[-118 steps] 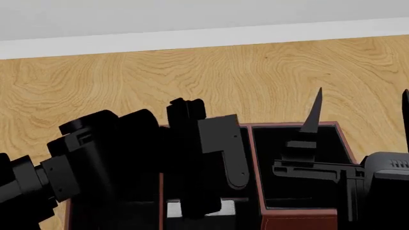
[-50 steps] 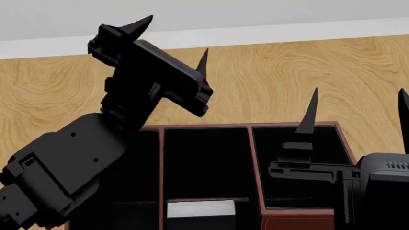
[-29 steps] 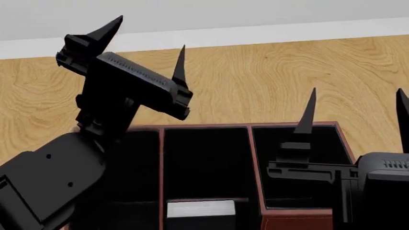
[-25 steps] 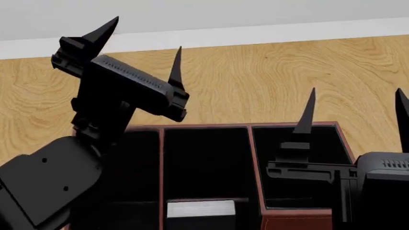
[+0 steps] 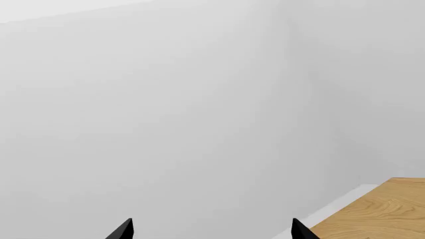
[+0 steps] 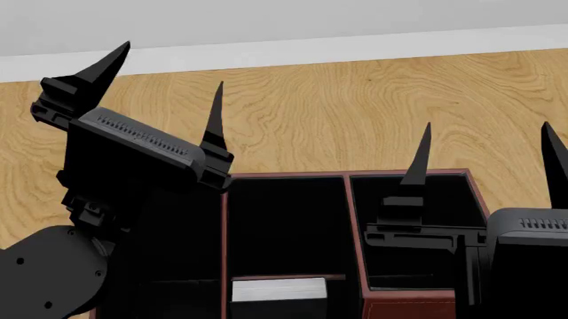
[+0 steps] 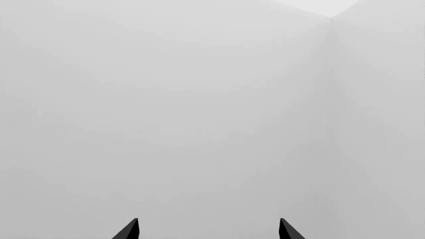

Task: Pick up the book and place it in the back compartment of the caddy.

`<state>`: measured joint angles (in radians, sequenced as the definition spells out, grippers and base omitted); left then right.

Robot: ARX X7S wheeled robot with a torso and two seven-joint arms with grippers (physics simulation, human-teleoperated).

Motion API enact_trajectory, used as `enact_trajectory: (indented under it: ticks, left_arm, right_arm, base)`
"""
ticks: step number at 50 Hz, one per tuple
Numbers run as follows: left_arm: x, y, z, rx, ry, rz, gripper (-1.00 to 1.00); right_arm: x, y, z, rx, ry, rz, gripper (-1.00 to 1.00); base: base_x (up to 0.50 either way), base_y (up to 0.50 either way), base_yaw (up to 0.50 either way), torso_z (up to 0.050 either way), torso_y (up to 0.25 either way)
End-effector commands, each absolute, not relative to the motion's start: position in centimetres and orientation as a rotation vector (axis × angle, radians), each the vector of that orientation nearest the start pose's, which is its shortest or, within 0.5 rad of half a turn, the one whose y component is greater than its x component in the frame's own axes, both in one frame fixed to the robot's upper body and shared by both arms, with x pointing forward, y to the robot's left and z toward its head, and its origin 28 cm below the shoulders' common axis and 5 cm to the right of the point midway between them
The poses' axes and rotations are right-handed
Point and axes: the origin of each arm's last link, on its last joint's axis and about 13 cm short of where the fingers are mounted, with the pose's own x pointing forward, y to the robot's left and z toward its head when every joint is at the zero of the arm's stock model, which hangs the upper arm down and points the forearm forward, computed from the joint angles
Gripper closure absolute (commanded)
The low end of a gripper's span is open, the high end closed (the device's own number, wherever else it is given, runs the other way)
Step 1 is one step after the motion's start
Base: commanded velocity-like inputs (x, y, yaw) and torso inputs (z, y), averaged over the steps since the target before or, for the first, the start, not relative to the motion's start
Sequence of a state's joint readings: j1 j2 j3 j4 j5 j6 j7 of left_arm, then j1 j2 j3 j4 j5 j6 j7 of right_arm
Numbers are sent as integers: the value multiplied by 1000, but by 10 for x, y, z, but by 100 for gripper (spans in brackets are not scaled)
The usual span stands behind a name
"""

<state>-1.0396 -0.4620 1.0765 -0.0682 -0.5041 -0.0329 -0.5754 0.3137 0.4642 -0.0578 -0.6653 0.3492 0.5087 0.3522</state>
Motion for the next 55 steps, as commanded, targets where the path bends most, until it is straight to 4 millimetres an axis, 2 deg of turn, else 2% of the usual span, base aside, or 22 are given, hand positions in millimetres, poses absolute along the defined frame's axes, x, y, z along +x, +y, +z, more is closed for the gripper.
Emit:
enact_trajectory:
  ticks: [1,24,42,55]
  left_arm:
    - [316,168,183,310,-513,-219,-100]
    - [288,182,180,202,-537,-166,-100]
    - [266,188,171,220,-558,-102,-100]
    - [246,191,175,213,-600,-68,-100]
  right_arm:
    - [222,-143,191,-145,-430,-106,-100]
    - [209,-148,192,-163,-437,-142,-100]
    - [195,-150,200,-166,-477,-162,-100]
    - [188,-150,204,-169,-498,-170,-100]
  base:
    - [0,0,0,0,0]
    - [0,0,0,0,0]
    - [0,0,0,0,0]
    - [0,0,0,0,0]
